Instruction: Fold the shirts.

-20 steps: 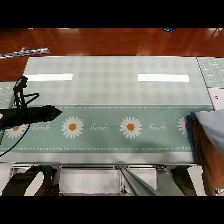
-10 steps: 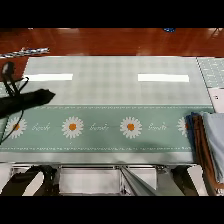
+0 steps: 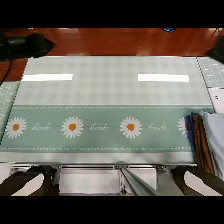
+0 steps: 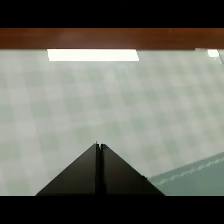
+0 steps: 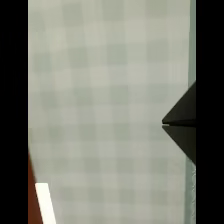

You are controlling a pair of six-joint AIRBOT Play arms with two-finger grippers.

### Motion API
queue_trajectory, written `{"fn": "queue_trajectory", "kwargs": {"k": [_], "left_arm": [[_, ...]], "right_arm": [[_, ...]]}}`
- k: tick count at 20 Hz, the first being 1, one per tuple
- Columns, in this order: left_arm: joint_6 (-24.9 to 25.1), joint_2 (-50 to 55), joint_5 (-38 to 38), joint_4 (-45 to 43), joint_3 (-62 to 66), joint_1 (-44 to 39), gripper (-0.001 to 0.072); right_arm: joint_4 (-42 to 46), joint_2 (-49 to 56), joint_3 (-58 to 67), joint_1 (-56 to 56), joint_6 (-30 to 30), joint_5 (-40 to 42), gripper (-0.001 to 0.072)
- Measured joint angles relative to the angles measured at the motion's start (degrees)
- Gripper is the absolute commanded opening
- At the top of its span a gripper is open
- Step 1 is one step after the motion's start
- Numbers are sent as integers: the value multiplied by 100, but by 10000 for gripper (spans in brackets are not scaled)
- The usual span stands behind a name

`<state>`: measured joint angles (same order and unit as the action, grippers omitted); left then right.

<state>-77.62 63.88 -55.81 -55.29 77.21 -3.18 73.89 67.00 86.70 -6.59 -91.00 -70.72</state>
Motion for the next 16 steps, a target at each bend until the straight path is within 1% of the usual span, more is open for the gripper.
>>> {"fn": "queue_trajectory", "kwargs": {"k": [3, 6, 10, 16], "left_arm": [[-442, 245, -264, -737, -238, -247, 25], [-739, 378, -450, -1207, -437, -304, 26], [-881, 435, -577, -1453, -503, -310, 25], [-942, 457, -667, -1554, -520, -297, 25]], "right_arm": [[1309, 501, 101, 1113, -289, -243, 29], [1945, 881, 129, 1567, -529, -492, 29], [2216, 1093, -164, 1766, -767, -505, 30], [2275, 1141, -369, 1829, -850, -369, 29]]}}
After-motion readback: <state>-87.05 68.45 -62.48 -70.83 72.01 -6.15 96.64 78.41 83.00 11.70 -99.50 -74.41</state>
